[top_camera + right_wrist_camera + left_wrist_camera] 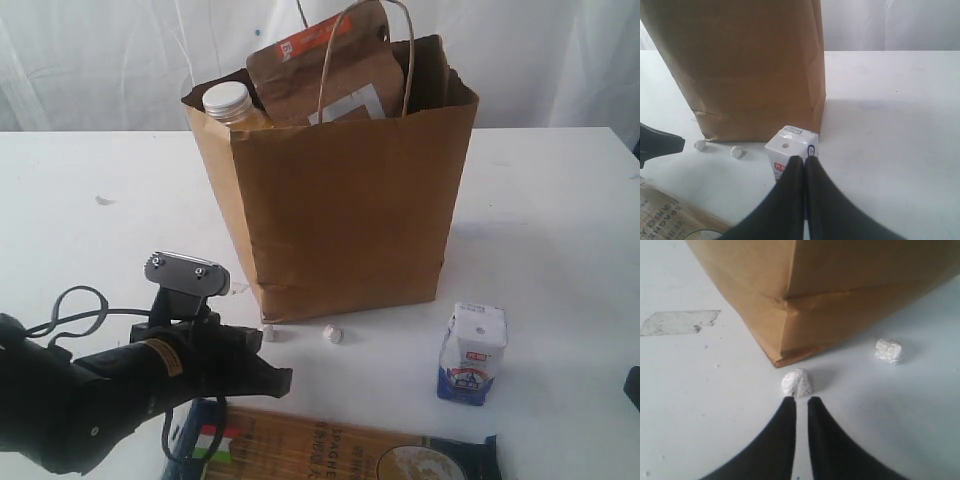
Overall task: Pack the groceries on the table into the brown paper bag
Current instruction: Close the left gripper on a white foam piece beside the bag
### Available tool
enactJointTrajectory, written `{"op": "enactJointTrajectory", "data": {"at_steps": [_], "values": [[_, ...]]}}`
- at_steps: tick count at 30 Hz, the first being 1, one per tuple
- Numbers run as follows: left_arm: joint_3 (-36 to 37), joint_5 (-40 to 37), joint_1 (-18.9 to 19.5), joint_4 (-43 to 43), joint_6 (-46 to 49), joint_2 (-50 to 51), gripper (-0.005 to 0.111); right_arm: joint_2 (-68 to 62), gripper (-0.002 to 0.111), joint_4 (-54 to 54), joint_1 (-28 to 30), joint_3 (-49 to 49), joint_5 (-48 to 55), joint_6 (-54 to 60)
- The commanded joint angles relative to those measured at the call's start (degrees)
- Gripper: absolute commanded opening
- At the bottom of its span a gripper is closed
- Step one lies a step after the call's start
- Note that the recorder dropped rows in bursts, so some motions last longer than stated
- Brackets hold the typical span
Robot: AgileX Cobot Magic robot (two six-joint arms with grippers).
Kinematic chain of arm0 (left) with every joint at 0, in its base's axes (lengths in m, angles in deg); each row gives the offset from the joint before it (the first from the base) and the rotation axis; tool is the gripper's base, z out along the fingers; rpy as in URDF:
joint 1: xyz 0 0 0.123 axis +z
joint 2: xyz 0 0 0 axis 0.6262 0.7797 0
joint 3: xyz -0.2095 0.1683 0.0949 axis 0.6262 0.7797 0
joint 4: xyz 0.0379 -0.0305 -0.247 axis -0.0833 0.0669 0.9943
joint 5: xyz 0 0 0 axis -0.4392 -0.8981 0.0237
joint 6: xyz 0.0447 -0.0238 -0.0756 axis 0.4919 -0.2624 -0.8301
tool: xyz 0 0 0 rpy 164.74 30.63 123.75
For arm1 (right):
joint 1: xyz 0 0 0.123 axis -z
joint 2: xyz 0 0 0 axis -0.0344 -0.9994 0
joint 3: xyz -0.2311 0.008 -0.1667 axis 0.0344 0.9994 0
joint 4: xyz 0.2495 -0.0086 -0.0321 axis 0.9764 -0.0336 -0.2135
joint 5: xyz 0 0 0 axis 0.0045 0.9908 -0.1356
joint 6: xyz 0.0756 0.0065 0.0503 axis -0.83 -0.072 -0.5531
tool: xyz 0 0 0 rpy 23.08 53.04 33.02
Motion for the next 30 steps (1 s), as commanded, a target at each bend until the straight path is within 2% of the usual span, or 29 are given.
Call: {"op": "enactJointTrajectory", "data": {"at_steps": [1,3,4,7,16,19,21,25,30], "values": [[-1.3,-0.1,-0.3,0.0,-1.4,1.4,0.049,0.3,0.000,0.1,0.3,0.3,-0.3,0.0],[-3.0,-1.6,-0.3,0.0,-1.4,2.1,0.062,0.3,0.000,0.1,0.3,0.3,-0.3,0.0],[-3.8,-2.9,-0.3,0.0,-1.4,2.3,0.065,0.3,0.000,0.1,0.3,0.3,-0.3,0.0],[-6.0,-6.2,-0.1,0.0,-1.3,3.6,0.066,0.3,0.000,0.1,0.3,0.3,-0.3,0.0],[-6.9,-5.4,-0.1,3.6,-0.1,7.1,0.063,0.3,0.000,0.1,0.3,0.3,-0.3,0.0],[-6.9,-5.9,-0.1,3.6,0.1,7.3,0.054,0.3,0.000,0.1,0.3,0.3,-0.3,0.0],[-6.9,-7.1,-0.1,4.0,-0.1,7.3,0.042,0.3,0.000,0.1,0.3,0.3,-0.3,0.0],[-6.9,-10.7,-0.1,5.4,-0.1,7.3,0.002,0.3,0.000,0.1,0.3,0.3,-0.3,0.0],[-6.9,-10.7,-0.1,5.4,0.5,7.3,0.000,0.3,0.000,0.1,0.3,0.3,-0.3,0.0]]}}
